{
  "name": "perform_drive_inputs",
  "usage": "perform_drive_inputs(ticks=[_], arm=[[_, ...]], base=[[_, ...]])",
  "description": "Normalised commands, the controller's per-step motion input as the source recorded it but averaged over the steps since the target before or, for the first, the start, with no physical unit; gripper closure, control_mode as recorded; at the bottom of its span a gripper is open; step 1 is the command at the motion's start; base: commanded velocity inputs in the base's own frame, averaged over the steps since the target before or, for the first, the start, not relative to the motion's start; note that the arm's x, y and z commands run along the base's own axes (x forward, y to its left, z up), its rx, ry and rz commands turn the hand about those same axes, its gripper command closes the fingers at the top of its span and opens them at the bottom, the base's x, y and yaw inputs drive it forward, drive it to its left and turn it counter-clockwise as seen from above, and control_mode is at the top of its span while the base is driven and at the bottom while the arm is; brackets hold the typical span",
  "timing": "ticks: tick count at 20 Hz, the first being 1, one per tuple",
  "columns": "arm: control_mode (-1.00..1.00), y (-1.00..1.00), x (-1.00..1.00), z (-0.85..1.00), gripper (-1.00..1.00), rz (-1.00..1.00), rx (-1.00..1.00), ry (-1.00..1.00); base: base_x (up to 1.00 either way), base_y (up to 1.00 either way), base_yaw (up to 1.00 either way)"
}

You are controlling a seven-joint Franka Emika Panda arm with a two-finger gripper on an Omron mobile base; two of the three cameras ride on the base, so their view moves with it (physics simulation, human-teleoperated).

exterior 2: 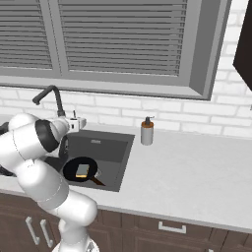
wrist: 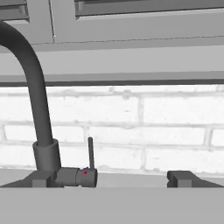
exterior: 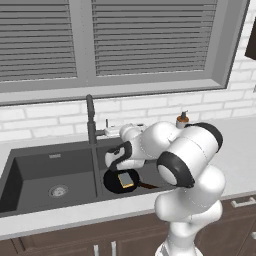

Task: Pick the pan and sponge and place them into the sink. Then turn on the water.

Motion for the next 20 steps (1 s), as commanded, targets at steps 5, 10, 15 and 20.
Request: perform_drive_inputs(ticks=[5,10,15,20], arm=[[-1.00,0.06,0.09,-0.05,-1.00,0.00,0.00,0.00],[-1.00,0.05,0.03,-0.12,-1.00,0.00,0.00,0.00],[-1.00,0.06,0.03,-0.14,-1.00,0.00,0.00,-0.02],[-1.00,0.05,0.12,-0.07,-1.00,0.00,0.00,-0.03]], base=[[0.00,0.00,0.00],[0.00,0.00,0.00],[0.00,0.00,0.00],[0.00,0.00,0.00]])
